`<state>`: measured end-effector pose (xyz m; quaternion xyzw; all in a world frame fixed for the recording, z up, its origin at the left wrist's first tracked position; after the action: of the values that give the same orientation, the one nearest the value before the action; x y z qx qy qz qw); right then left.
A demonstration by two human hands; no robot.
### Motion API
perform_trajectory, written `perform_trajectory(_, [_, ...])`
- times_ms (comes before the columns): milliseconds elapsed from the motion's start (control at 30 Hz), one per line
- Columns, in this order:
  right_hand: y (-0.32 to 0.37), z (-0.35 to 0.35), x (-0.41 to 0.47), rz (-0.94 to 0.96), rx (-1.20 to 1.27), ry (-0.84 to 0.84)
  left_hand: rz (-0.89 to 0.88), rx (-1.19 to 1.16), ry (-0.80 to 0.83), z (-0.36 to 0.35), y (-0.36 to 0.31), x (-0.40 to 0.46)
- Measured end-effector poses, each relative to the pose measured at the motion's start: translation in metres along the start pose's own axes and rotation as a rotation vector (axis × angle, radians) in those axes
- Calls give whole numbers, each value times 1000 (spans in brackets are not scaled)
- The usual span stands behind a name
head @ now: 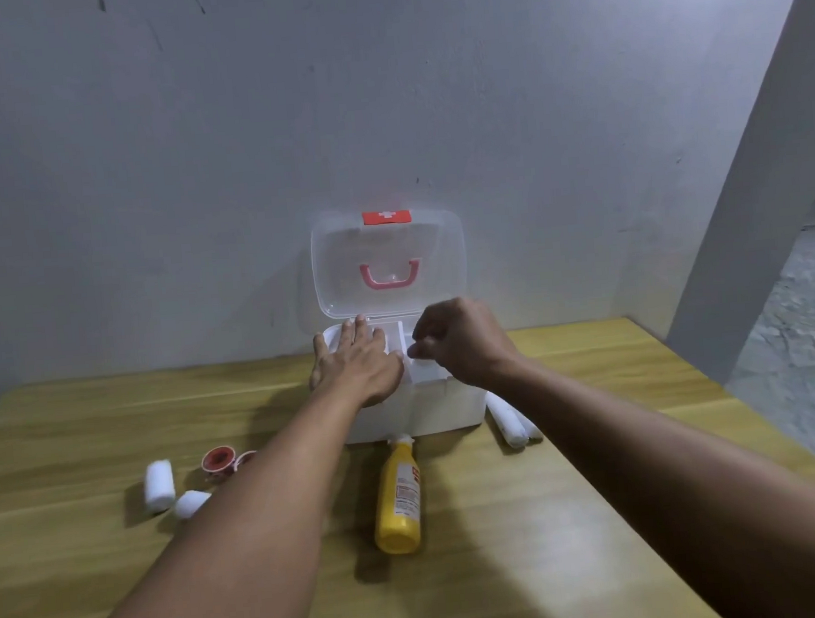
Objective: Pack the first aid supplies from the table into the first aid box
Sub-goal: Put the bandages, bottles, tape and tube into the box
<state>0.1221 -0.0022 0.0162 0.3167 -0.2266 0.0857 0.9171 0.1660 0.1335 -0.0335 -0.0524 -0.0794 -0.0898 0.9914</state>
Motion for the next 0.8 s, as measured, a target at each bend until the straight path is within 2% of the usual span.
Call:
perform_trajectory(100, [4, 3, -3, 5, 32, 0, -1, 5, 4, 0, 1, 0])
perform_trajectory(267, [11, 17, -30, 25, -75, -203, 14, -10, 28, 2, -1, -2])
perform_trajectory(333, [10, 7, -46, -64, -126, -51, 18, -14, 49, 5, -2, -3])
perform_trajectory(400, [8, -11, -64, -262, -60, 242, 24, -23, 76, 8, -3, -4])
perform_trajectory(467, [4, -30, -78, -414, 14, 441, 35, -48, 101, 9, -2, -4])
perform_trajectory(633, [3, -46, -79, -549, 77, 504, 48, -86, 119, 9, 0, -3])
perform_trajectory(733, [0, -33, -82, -605, 96, 584, 51, -89, 116, 8, 0, -3])
perform_trajectory(800, [-7, -16, -81, -614, 105, 577, 51, -92, 116, 7, 0, -4])
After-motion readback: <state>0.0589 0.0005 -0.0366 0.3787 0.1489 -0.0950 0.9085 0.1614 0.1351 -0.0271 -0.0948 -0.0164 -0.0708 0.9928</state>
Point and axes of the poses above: each hand's wrist, its own x-axis towards the middle knuckle, its own z-axis out of the back of the hand, y = z × x, the point moved 3 cm from there along x, towards the middle knuckle, and after that the axes turned 8 degrees about -y, right-handed, at the moved point
